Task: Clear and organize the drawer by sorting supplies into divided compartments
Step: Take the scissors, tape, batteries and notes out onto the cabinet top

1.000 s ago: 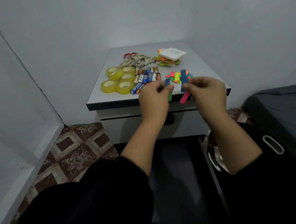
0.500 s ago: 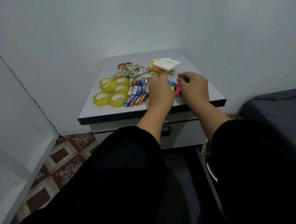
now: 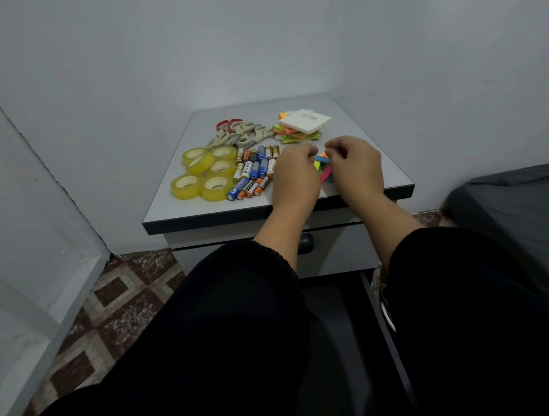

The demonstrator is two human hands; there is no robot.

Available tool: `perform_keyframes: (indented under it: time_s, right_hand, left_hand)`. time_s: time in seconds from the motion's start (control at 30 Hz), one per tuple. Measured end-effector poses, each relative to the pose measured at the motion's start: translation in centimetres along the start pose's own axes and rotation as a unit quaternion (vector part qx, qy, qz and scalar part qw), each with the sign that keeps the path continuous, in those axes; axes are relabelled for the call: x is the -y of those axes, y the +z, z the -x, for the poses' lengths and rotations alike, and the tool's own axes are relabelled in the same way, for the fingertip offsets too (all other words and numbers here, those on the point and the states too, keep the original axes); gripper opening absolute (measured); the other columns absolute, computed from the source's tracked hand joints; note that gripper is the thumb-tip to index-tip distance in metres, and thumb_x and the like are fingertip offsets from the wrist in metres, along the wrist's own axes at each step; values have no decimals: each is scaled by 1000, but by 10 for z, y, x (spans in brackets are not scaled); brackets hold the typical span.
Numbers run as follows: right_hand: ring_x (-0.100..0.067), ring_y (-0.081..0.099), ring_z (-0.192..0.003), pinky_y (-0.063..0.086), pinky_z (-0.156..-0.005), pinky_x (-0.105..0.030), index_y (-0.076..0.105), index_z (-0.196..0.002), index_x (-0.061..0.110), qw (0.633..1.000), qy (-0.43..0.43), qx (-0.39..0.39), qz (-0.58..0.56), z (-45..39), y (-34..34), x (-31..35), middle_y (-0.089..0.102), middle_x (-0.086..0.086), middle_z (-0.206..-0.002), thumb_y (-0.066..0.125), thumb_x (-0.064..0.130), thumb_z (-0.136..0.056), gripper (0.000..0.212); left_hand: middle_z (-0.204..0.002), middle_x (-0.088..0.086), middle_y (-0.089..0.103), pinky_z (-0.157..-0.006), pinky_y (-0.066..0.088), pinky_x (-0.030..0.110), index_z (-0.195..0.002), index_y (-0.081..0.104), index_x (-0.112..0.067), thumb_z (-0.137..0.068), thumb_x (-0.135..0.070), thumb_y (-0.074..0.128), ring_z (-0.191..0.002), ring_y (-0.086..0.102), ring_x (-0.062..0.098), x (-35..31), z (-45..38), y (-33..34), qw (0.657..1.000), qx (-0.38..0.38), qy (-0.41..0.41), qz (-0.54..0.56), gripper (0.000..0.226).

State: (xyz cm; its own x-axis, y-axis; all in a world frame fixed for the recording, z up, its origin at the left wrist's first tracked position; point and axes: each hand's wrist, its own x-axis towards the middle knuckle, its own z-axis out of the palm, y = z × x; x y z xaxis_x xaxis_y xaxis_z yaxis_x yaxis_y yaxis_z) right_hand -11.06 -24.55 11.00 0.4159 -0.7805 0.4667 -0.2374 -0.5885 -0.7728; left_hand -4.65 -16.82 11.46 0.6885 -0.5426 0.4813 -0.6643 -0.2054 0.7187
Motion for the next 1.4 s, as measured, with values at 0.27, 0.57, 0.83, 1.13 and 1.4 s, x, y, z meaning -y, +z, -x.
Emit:
perform_keyframes:
  time_s: [0.27,0.57,0.83,1.13,1.4]
  right_hand:
    - [-9,56,-97,41,-79,-16,68,-111,11,1000,8,-10,-10,5,-5,2,66,-3,-110,50,15,-97,23]
    - [5,54,-71,38,-62,-5,71,-96,13,988,-70,-51,-125,61,-23,6,65,6,-82,61,13,-90,12]
    - [5,56,-82,40,-73,-6,71,-98,23,979,-45,198,-26,169,-30,-26,64,11,-92,63,17,-91,12]
    - [-15,61,-104,49,-92,-30,64,-115,26,789,59,595,141,255,-13,-60,67,2,-112,73,43,-79,41]
    - [-20,57,-116,46,-101,-38,54,-133,22,596,100,752,262,279,-20,-56,58,3,-132,83,38,-68,73]
  left_hand:
    - [-111,6,64,-73,39,6,-110,66,-7,-96,-7,50,-98,55,9,7,0,-10,994,-40,-35,94,22]
    - [-90,-1,68,-82,51,21,-96,72,-8,-89,-2,60,-90,63,12,-3,46,-39,985,22,21,172,15]
    - [-103,2,70,-91,45,28,-100,74,-12,-89,-8,61,-99,59,15,43,146,-71,977,198,62,-41,17]
    - [-107,3,68,-90,49,37,-110,69,-22,-91,-38,58,-98,62,20,105,244,-69,851,486,-100,-172,27]
    - [-131,-2,57,-105,41,37,-128,59,-17,-79,-44,74,-118,52,20,91,267,-72,682,681,-140,-228,58]
